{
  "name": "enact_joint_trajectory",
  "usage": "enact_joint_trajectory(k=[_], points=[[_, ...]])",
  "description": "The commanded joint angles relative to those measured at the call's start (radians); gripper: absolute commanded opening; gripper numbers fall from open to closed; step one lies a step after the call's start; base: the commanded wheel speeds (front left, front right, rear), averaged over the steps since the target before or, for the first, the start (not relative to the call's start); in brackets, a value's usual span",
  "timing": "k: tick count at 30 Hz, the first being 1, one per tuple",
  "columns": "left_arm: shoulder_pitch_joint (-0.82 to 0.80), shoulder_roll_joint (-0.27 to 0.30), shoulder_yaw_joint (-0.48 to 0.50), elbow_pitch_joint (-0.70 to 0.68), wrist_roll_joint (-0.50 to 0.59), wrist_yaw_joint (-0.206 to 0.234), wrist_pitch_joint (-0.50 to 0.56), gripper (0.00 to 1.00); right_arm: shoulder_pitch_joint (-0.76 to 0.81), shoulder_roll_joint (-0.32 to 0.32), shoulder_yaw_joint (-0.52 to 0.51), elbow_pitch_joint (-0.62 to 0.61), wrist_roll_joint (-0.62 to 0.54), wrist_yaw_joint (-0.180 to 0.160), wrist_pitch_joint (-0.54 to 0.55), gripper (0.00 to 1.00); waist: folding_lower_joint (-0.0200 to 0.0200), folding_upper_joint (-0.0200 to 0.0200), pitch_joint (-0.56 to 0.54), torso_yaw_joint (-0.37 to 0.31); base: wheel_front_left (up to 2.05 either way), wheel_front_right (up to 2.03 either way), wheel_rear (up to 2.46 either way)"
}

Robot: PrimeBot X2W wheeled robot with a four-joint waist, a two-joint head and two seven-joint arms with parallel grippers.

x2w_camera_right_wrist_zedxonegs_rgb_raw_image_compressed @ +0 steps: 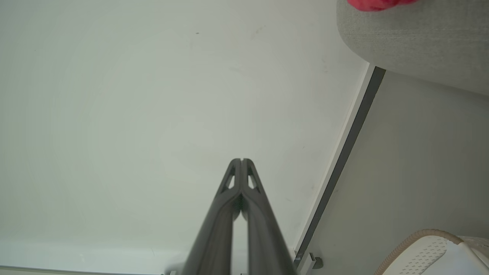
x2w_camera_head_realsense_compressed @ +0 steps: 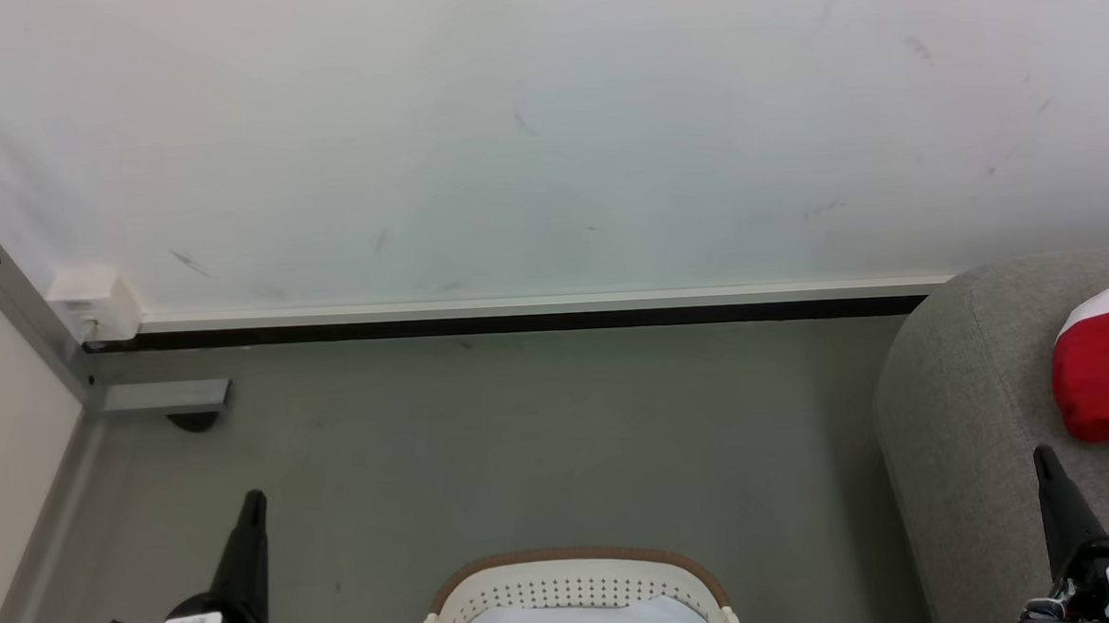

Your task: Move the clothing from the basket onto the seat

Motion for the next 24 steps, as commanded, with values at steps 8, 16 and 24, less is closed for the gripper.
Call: enact_joint_trajectory(k=[8, 16, 24], points=[[-0.006, 0.007, 0.002, -0.002, -0.012, -0.001, 0.005, 0.00, -0.006, 0.001, -0.004, -0.006, -0.001, -0.002, 0.003, 0.00, 0.0000, 0.0000, 0.000, 0.000, 0.00, 0.00, 0.00], [-0.006, 0.007, 0.002, -0.002, -0.012, -0.001, 0.005, 0.00, -0.006, 0.001, -0.004, -0.006, -0.001, -0.002, 0.003, 0.00, 0.0000, 0.0000, 0.000, 0.000, 0.00, 0.00, 0.00], [-0.006, 0.007, 0.001, -0.002, -0.012, -0.001, 0.005, 0.00, -0.006, 0.001, -0.004, -0.006, -0.001, -0.002, 0.003, 0.00, 0.0000, 0.0000, 0.000, 0.000, 0.00, 0.00, 0.00]])
